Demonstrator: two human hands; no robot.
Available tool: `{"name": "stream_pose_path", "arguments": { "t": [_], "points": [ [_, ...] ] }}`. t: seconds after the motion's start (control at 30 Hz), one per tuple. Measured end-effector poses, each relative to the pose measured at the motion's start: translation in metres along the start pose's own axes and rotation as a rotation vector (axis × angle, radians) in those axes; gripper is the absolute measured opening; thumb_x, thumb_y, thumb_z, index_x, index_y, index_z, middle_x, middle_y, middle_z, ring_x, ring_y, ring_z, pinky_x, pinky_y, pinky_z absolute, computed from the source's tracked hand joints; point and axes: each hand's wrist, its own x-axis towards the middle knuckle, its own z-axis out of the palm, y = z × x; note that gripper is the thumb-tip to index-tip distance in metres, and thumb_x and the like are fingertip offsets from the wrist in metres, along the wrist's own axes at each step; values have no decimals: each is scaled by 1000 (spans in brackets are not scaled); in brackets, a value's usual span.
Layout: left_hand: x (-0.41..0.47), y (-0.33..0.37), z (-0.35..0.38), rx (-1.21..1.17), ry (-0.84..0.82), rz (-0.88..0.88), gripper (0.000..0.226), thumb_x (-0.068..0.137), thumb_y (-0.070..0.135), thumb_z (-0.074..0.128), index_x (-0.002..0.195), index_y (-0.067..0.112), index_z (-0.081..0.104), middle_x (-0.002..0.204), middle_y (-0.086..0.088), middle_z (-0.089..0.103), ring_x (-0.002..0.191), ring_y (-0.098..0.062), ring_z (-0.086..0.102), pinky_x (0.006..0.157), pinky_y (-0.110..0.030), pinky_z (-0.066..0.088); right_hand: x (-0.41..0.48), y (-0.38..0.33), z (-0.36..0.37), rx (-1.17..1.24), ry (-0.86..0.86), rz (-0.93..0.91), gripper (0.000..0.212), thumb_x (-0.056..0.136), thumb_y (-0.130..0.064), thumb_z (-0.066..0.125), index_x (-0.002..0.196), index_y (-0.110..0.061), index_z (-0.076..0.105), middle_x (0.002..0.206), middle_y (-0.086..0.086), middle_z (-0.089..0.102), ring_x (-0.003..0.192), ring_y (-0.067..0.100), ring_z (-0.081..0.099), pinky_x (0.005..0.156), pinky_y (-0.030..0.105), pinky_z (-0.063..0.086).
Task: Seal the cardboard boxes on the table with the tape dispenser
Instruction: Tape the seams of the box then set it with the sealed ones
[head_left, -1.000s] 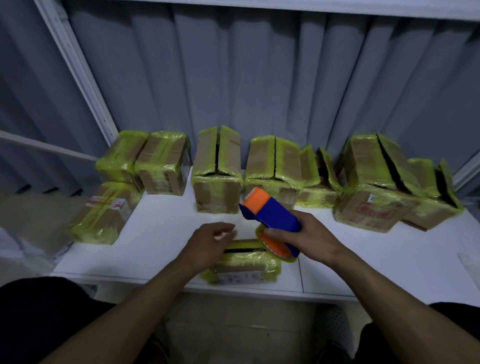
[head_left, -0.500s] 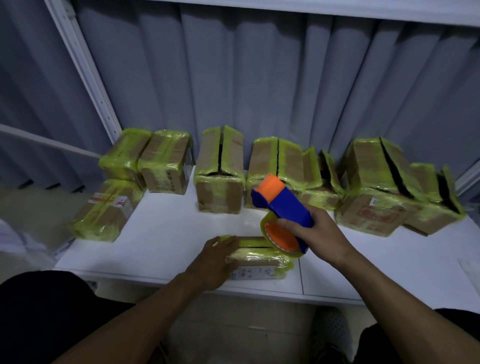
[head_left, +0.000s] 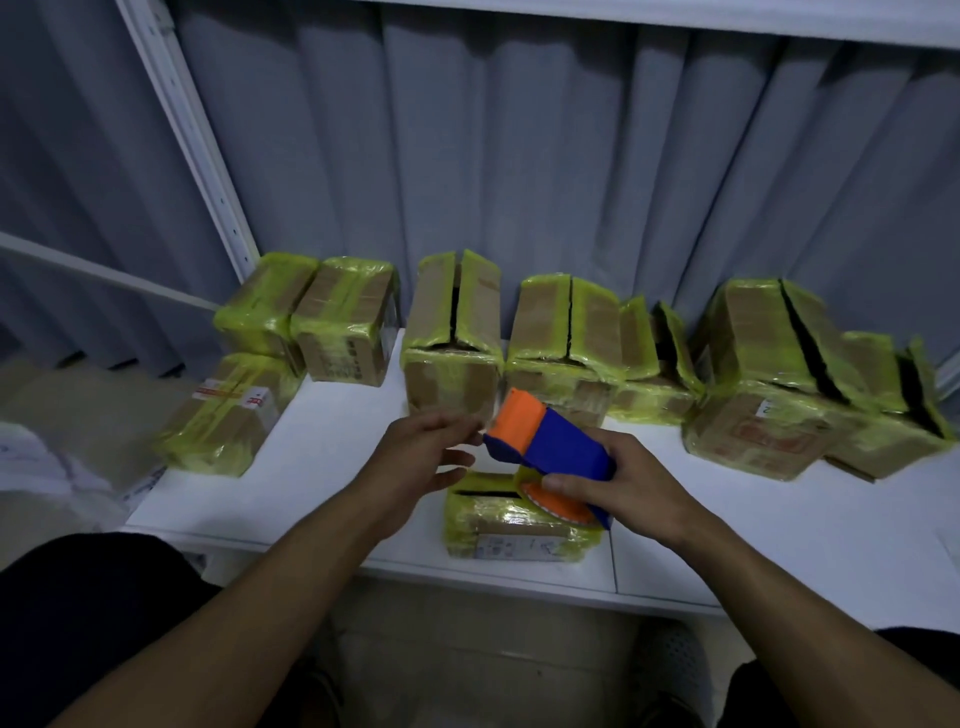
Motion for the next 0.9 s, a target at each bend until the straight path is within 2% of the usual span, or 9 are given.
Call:
{"name": "stream_pose_path", "arguments": {
  "t": [0.1,0.2,0.3,0.43,0.53,0.63,0.7,0.77,0.9],
  "points": [
    [-3,1,-2,7,6,-22,22,99,30,58,103,15,73,97,-3,74,83,-16,68,69,-27,54,0,0,1,10,-22,-8,64,64,-64,82,100,-12,70,80,-1,67,73,18,66,66,25,50],
    [-6,1,-3,16,7,-22,23,96,35,61,103,16,73,96,-1,76,87,-18,71,73,-29,55,1,1,3,6,-33,-15,61,66,-63,83,100,-13,70,81,-1,67,75,19,67,67,28,50],
    [-7,-4,-5,34,46,19,14,92,26,69,102,17,74,91,0,77,86,-18,71,74,-28,55,1,2,4,-4,-43,-21,59,67,-62,83,100,-15,70,81,-2,67,74,16,67,66,28,50],
    [-6,-6,-7,-13,66,16,14,90,17,72,103,14,75,87,1,77,81,-12,68,72,-23,55,1,1,6,-34,-49,-23,60,65,-64,83,100,-17,71,84,-1,69,76,16,69,68,28,53],
    [-4,-7,-11,-28,40,-67,19,89,22,73,105,13,76,93,-2,77,84,-14,63,75,-24,54,2,0,6,-82,-51,-29,60,64,-66,82,100,-20,71,87,0,70,77,19,70,69,34,57],
    [-5,-6,-12,-28,31,-151,19,87,28,75,97,12,78,94,-4,76,81,-15,60,75,-27,54,1,-1,7,-117,-63,-28,60,62,-67,82,100,-23,70,89,-1,70,79,20,70,70,39,60],
    [-4,-7,-13,24,57,-125,12,87,24,74,94,15,79,89,-2,74,80,-15,59,73,-27,53,1,-1,8,-119,-67,-22,59,62,-68,82,99,-24,70,87,-2,69,77,20,70,68,37,59],
    [-3,-7,-13,59,86,-76,10,88,24,73,93,17,78,86,0,72,78,-14,58,69,-27,50,1,-3,9,-131,-61,-33,57,63,-68,82,97,-24,69,84,-6,69,73,16,69,62,29,56],
    [0,-3,-17,164,132,-4,8,86,26,76,91,19,79,79,5,72,77,-13,57,64,-26,47,1,-7,10,-172,-55,-60,39,75,-52,87,94,-25,67,77,-15,66,65,6,65,58,19,48]
  ]
}}
